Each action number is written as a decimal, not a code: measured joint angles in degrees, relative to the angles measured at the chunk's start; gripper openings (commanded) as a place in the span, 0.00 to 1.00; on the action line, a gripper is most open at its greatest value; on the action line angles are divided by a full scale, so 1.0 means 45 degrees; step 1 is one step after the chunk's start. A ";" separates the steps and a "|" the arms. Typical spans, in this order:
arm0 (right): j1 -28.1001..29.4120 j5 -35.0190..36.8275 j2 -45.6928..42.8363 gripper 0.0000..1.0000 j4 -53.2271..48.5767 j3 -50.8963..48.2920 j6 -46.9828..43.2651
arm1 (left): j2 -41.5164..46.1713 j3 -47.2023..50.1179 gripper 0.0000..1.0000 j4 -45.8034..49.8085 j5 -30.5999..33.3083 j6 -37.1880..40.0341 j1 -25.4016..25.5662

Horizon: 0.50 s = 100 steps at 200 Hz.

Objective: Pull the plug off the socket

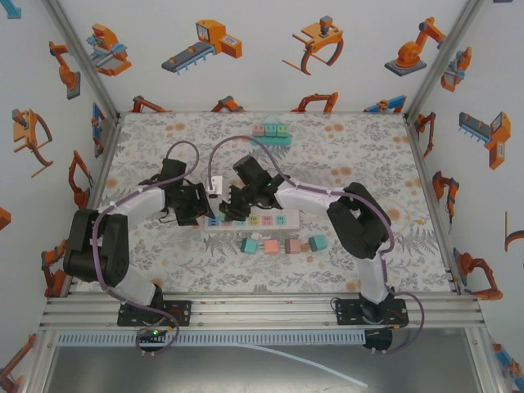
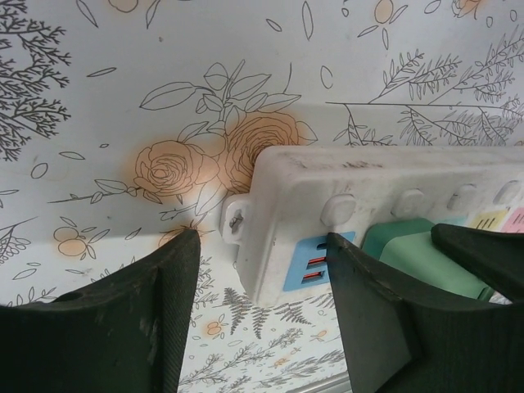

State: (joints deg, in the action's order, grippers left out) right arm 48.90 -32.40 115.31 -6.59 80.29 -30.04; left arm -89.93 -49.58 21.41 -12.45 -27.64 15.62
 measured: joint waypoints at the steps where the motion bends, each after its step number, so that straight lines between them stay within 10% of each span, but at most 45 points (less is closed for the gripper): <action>1: 0.0000 0.0000 0.0000 0.35 0.0000 0.0000 0.0000 | 0.0000 -0.0005 0.59 0.0000 0.0005 0.0000 0.0000; 100: 0.0024 0.0087 -0.0049 0.24 -0.0053 0.0000 0.0005 | 0.0112 -0.0063 0.59 0.0034 0.0748 0.0034 0.0427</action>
State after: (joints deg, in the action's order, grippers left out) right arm 49.01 -32.01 115.09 -6.83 80.29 -30.02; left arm -89.43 -49.87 21.56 -9.08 -27.49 17.54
